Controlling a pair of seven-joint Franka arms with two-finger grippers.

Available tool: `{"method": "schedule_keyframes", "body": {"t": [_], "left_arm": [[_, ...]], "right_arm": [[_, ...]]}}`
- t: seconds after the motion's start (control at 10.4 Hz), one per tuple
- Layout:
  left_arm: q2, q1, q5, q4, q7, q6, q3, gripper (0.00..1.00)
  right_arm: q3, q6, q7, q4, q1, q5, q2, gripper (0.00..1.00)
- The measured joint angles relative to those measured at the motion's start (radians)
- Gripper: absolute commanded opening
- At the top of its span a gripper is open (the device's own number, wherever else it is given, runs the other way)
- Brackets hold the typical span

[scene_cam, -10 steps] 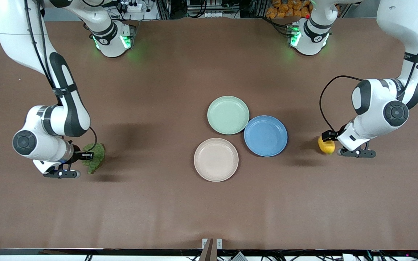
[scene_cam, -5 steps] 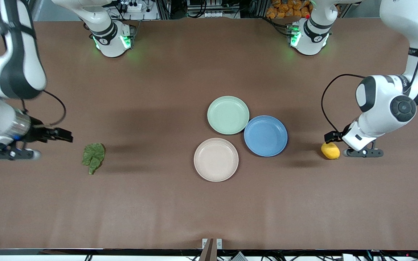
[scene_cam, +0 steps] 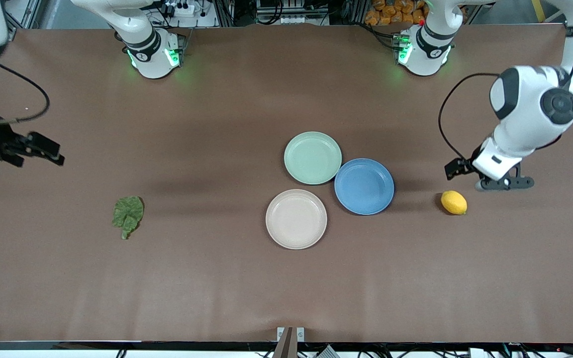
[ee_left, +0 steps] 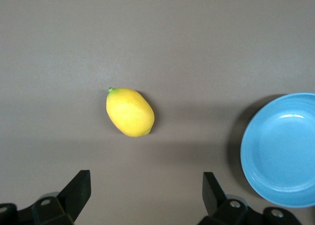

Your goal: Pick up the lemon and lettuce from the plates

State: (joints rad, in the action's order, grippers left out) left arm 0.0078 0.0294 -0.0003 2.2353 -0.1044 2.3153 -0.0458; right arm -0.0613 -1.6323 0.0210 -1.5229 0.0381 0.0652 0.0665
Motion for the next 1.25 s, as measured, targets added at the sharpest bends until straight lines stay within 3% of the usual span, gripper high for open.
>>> {"method": "schedule_keyframes", "body": {"t": [0.19, 0.39, 0.48, 0.87, 1.25], "left_arm": [[-0.078, -0.004, 0.0, 0.037, 0.0, -0.001, 0.001, 1.0], [-0.102, -0.011, 0.0, -0.019, 0.0, -0.01, 0.003, 1.0], [-0.102, -0.014, 0.0, -0.094, 0.0, -0.072, 0.004, 1.0], [-0.013, -0.015, 0.0, -0.562, 0.0, -0.501, 0.003, 1.0], [0.021, -0.011, 0.0, -0.673, 0.008, -0.648, -0.011, 1.0]], "right_arm": [[0.0, 0.062, 0.0, 0.066, -0.001, 0.0, -0.005, 1.0], [0.0, 0.09, 0.0, 0.11, -0.002, -0.009, -0.007, 1.0], [0.0, 0.094, 0.0, 0.126, -0.002, -0.02, -0.011, 1.0], [0.0, 0.124, 0.001, 0.145, -0.002, -0.045, -0.031, 1.0], [0.0, 0.21, 0.007, 0.15, 0.014, -0.07, -0.073, 1.0]]}}
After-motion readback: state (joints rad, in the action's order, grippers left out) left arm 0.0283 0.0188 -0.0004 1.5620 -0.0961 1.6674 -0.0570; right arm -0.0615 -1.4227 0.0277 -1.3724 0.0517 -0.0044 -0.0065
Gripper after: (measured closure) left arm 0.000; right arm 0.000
